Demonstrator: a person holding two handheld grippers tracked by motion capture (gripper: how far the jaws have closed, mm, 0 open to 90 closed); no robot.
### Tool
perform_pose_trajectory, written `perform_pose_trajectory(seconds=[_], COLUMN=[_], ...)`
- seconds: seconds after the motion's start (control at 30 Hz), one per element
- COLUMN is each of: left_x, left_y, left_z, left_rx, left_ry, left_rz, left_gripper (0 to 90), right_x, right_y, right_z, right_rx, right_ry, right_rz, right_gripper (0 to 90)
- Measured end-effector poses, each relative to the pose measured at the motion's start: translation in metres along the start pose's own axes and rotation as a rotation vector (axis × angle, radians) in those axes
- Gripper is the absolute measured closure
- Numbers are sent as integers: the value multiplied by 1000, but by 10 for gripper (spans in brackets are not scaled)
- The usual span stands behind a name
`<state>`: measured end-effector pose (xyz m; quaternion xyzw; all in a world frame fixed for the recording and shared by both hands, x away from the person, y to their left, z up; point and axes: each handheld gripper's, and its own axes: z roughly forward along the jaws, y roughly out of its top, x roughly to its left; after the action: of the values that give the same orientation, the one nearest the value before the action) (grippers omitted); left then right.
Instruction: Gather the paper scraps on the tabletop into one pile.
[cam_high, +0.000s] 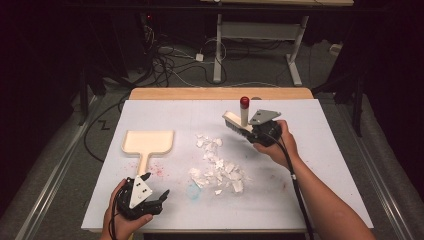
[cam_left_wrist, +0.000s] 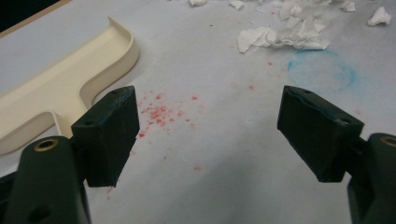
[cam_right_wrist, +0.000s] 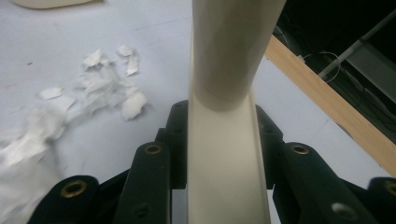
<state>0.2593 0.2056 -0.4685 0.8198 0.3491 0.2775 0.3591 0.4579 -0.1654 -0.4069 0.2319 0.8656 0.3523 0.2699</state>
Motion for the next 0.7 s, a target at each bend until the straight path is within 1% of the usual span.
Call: perform_pose_trajectory(seconds=[0.03,0.07,0.1,0.13,0.17,0.2,0.27,0.3,0.33,0.37,0.4,0.43,0.47,0.5,0.53,0.57,0.6,0.67,0.7], left_x=[0,0,0,0,0,0,0,0,0,0,0,-1,-1,-1,0,0,1,0,0], left_y=[0,0,-1,-1,-2,-2,-2,-2,-2,-2,-2,-2,-3,-3,-4,-4,-5,-5,-5], left_z=[0,0,0,0,0,0,0,-1,-1,-1,-2,-2,-2,-2,-2,-1,-1,-1,-2], left_rx=[-2,-2,0,-3,-3,-3,-3,-1,0,-1,-3,-3,-2,-1,4,8,12,8,7], left_ry=[-1,-2,-3,-6,-6,-6,-7,-6,-5,-5,-5,-5,-4,-5,-6,-4,-7,-11,-10], left_rz=[-3,-5,-4,-13,-12,-12,-14,-14,-12,-12,-12,-11,-8,-11,-10,-15,-17,-20,-16], left_gripper=[200,200,200,200,200,200,200,200,200,200,200,200,200,200,200,200,200,200,200], right_x=[-1,-1,0,1,2,2,4,7,10,10,16,20,20,29,33,33,36,41,43], right_y=[5,5,10,13,15,15,20,24,25,25,30,32,32,36,37,37,38,38,36], right_z=[13,13,25,29,34,34,44,56,61,61,69,72,72,76,77,77,78,77,76], right_rx=[-7,-7,-16,-25,-31,-31,-48,-44,-42,-42,-41,-40,-40,-35,-29,-29,-28,-20,-23], right_ry=[10,10,21,29,38,38,59,59,71,71,88,96,96,112,120,120,138,154,188], right_rz=[-6,-6,-3,-7,-2,-2,15,24,23,23,10,-6,-6,-30,-53,-53,-72,-107,-132], right_gripper=[677,677,678,678,678,678,678,678,678,678,678,678,678,678,677,677,677,676,675])
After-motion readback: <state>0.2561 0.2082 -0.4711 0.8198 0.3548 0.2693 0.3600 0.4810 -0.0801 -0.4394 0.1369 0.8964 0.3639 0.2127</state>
